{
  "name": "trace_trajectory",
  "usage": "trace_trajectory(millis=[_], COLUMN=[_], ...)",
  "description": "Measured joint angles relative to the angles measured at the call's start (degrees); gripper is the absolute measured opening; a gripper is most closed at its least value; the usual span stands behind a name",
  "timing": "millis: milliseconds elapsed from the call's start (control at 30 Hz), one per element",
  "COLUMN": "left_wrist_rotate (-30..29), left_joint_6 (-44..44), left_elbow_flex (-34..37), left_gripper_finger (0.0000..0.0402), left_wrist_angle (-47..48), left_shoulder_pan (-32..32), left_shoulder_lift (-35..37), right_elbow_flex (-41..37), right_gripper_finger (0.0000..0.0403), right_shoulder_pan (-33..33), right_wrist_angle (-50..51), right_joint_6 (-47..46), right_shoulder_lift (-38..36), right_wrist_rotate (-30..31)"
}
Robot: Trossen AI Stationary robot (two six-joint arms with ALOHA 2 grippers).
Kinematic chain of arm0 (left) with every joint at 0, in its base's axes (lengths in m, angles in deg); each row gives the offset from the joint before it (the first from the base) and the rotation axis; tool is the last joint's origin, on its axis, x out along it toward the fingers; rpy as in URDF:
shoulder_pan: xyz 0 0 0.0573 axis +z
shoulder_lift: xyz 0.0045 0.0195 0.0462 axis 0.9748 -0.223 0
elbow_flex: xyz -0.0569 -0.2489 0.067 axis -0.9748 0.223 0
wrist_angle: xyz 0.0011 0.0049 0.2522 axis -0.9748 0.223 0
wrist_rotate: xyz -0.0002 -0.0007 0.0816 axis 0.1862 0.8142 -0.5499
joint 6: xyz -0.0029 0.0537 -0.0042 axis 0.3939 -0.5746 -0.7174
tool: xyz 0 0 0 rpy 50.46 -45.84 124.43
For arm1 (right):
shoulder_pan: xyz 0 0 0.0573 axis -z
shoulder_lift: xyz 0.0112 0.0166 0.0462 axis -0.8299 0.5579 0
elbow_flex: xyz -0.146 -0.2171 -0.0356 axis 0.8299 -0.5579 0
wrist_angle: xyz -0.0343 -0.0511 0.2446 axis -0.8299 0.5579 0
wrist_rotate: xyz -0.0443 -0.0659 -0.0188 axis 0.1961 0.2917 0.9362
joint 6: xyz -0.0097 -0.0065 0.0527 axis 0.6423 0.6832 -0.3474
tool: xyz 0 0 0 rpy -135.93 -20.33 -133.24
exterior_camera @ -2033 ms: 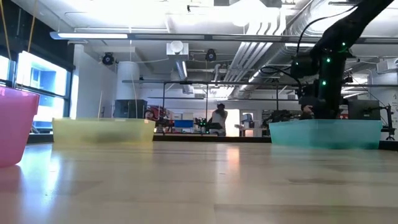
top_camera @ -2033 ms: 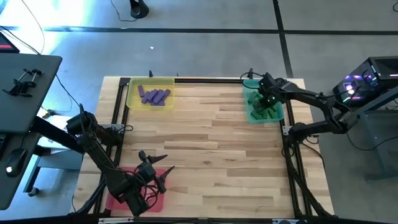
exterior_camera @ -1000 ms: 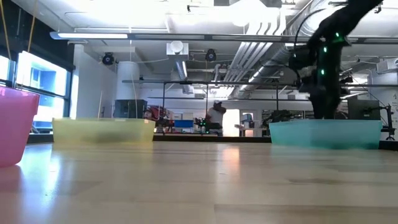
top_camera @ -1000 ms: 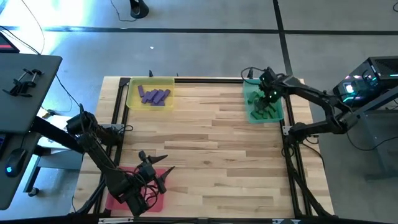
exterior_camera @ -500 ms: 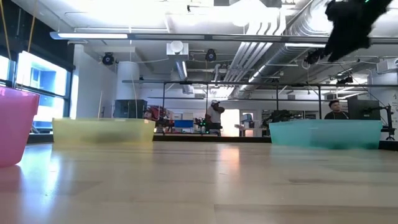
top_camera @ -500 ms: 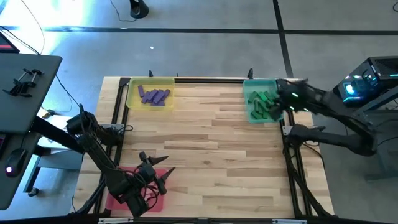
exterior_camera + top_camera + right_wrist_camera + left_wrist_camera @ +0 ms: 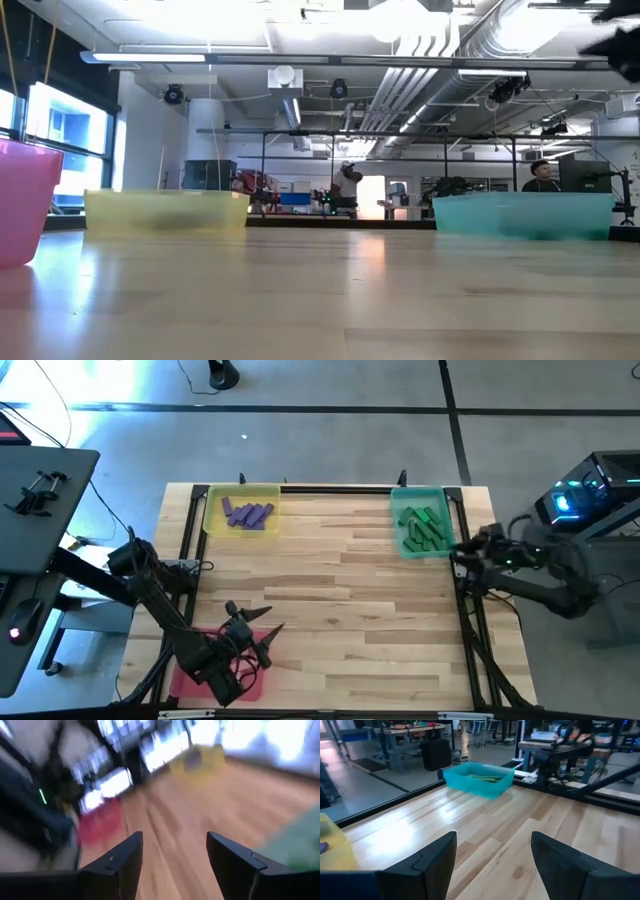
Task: Sort blocks
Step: Return to Home Position
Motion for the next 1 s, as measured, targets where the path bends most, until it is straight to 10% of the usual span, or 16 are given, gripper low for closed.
trace_trajectory(millis=[333, 667, 800, 1000], left_wrist_rotate=[2.38, 2.23, 5.51, 27.44], left_joint_6=[7.43, 1.4, -12.3, -48.17], left_elbow_flex=[0.04, 0.04, 4.51, 22.08], left_gripper_finger=[0.0241, 0.0241, 0.0241, 0.0241], left_wrist_angle=[15.22, 24.39, 9.17, -42.35], left_shoulder_pan=[3.92, 7.53, 10.95, 21.22], left_shoulder_lift=[5.33, 19.96, 24.64, 28.17], right_elbow_flex=[-19.36, -26.48, -29.01, -32.27], right_gripper_finger=[0.0204, 0.0204, 0.0204, 0.0204], right_shoulder_pan=[1.36, -3.79, -6.37, -10.35], right_wrist_angle=[-33.05, -43.93, -46.67, -49.52], right_joint_6=[3.89, 4.09, 4.13, 6.79], right_shoulder_lift=[-0.05, -0.01, 0.01, 0.01], right_wrist_rotate=[-17.83, -12.63, -11.06, -6.19])
